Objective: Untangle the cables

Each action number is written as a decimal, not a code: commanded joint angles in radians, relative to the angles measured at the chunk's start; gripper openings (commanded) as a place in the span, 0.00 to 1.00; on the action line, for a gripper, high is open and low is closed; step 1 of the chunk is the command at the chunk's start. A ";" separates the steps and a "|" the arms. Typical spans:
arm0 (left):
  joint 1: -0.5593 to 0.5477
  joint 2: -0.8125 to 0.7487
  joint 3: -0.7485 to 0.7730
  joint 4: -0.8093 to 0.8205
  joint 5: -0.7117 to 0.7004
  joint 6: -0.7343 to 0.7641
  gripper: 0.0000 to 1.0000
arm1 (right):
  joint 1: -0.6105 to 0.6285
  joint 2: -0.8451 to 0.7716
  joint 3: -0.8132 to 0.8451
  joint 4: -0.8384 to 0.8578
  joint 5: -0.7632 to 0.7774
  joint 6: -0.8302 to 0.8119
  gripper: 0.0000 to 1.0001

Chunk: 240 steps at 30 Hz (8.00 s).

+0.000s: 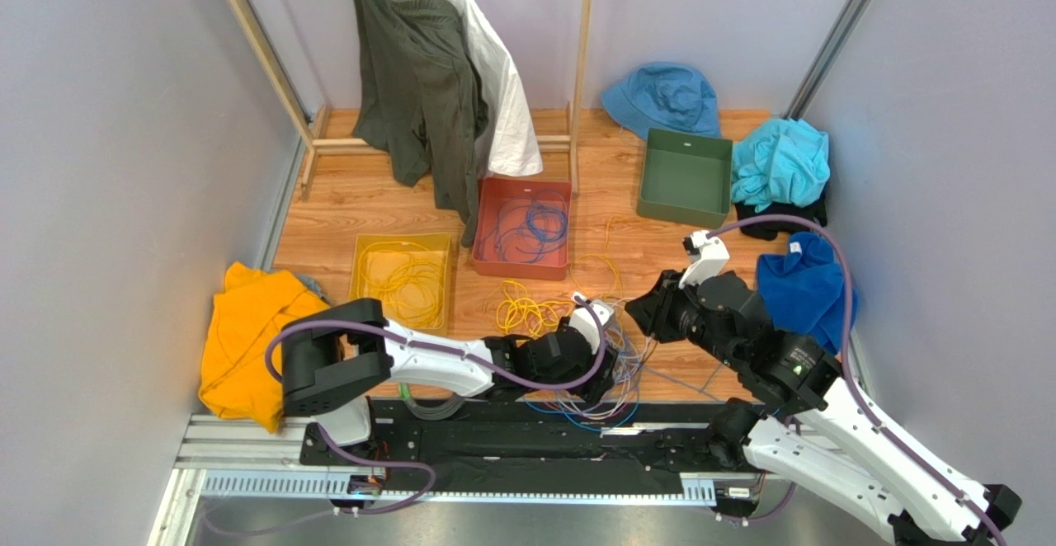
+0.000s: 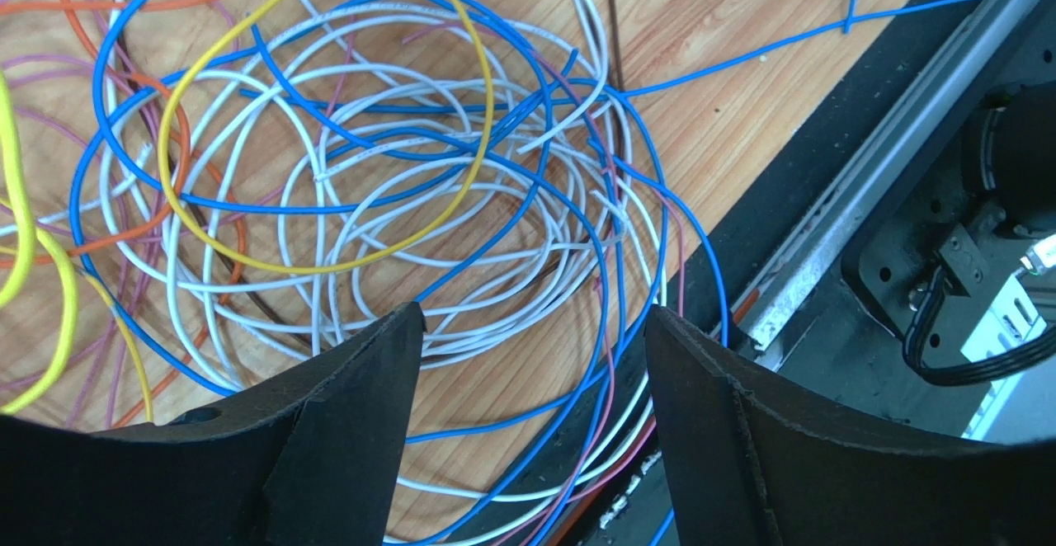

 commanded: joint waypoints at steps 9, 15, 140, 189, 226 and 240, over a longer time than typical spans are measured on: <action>0.020 0.084 0.038 0.012 -0.010 -0.075 0.68 | 0.006 -0.035 -0.026 0.053 -0.017 0.014 0.22; 0.040 0.158 0.056 -0.014 -0.012 -0.104 0.64 | 0.006 -0.040 -0.032 0.050 -0.013 0.014 0.22; -0.044 -0.602 -0.183 -0.336 -0.354 -0.326 0.99 | 0.357 0.087 -0.207 0.218 0.430 0.187 0.48; 0.095 0.053 -0.105 0.057 -0.095 -0.479 0.45 | 0.357 -0.145 -0.216 0.037 0.467 0.181 0.44; 0.093 -0.638 0.561 -0.678 -0.261 0.150 0.00 | 0.357 -0.257 -0.276 0.328 0.330 0.007 0.44; 0.093 -0.536 0.232 -0.582 -0.115 -0.078 0.58 | 0.357 -0.245 -0.181 0.192 0.352 -0.038 0.43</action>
